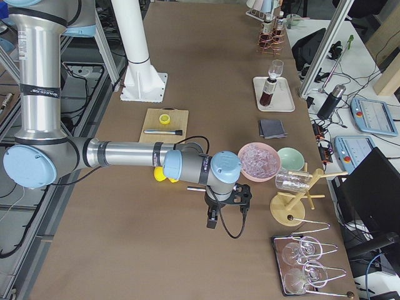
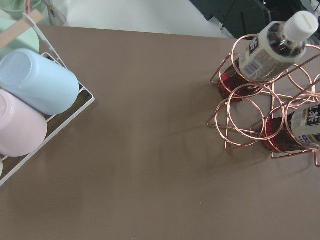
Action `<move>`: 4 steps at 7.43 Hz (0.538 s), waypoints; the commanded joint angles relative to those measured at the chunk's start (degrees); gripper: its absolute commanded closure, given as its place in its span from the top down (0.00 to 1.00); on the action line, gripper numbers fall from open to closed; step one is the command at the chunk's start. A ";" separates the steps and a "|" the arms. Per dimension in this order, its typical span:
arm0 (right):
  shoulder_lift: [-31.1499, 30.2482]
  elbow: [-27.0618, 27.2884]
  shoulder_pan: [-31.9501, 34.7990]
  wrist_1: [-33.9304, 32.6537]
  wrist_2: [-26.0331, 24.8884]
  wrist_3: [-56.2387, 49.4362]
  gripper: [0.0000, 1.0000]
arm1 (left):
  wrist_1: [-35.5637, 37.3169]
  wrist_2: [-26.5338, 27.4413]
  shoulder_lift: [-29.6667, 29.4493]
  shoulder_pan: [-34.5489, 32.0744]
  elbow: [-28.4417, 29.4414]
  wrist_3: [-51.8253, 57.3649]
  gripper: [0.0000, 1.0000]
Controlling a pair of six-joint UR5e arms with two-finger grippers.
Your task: Take tea from basket to plate
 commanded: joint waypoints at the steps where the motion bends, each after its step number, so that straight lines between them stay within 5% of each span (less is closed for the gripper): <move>1: -0.01 0.12 0.04 0.00 0.12 0.00 1.00 | 4.68 0.27 1.03 3.22 0.83 0.42 0.98; 4: 0.07 0.12 0.13 0.00 0.12 0.00 1.00 | 11.10 0.18 4.81 2.79 -5.15 0.42 0.98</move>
